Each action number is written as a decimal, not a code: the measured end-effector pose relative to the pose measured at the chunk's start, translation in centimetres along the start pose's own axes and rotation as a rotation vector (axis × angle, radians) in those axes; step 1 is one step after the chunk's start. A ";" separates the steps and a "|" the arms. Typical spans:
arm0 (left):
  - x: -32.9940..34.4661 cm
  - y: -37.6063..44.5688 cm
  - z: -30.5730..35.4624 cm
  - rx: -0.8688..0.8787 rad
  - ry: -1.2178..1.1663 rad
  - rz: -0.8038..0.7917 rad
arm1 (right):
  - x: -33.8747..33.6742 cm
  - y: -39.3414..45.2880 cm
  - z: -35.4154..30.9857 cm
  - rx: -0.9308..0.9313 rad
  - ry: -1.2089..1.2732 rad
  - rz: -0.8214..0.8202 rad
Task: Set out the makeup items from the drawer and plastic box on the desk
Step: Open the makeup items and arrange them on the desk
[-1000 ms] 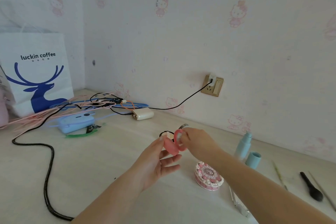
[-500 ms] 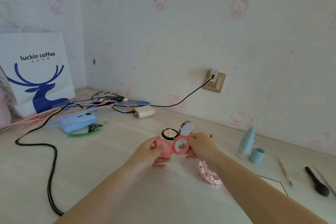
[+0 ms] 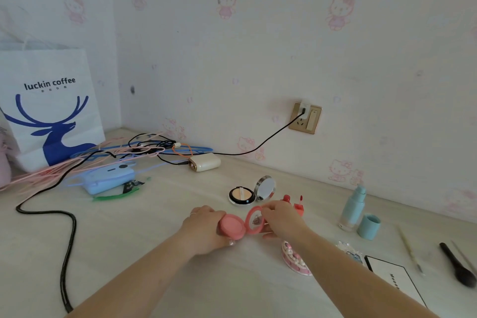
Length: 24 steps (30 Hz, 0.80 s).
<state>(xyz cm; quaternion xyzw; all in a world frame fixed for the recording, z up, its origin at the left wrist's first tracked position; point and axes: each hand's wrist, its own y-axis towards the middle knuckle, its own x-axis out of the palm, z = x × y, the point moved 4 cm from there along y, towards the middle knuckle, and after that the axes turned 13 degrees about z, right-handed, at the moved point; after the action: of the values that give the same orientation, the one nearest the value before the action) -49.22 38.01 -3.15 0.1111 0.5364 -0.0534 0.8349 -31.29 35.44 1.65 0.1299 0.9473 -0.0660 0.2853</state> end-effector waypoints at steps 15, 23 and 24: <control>0.8 0.6 0.2 -0.001 0.069 0.019 | -0.8 0.8 0.1 -0.038 -0.077 -0.020; 0.9 0.7 -0.1 -0.040 0.031 0.013 | -7.2 0.3 0.9 -0.199 -0.240 0.075; 0.7 0.6 0.1 -0.044 0.015 0.026 | -7.9 0.2 1.1 -0.234 -0.304 0.080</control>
<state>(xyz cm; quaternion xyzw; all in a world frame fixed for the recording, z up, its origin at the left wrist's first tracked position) -48.75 38.56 -3.71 0.1001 0.5420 -0.0297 0.8339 -24.34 33.76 5.14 0.1220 0.8887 0.0371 0.4405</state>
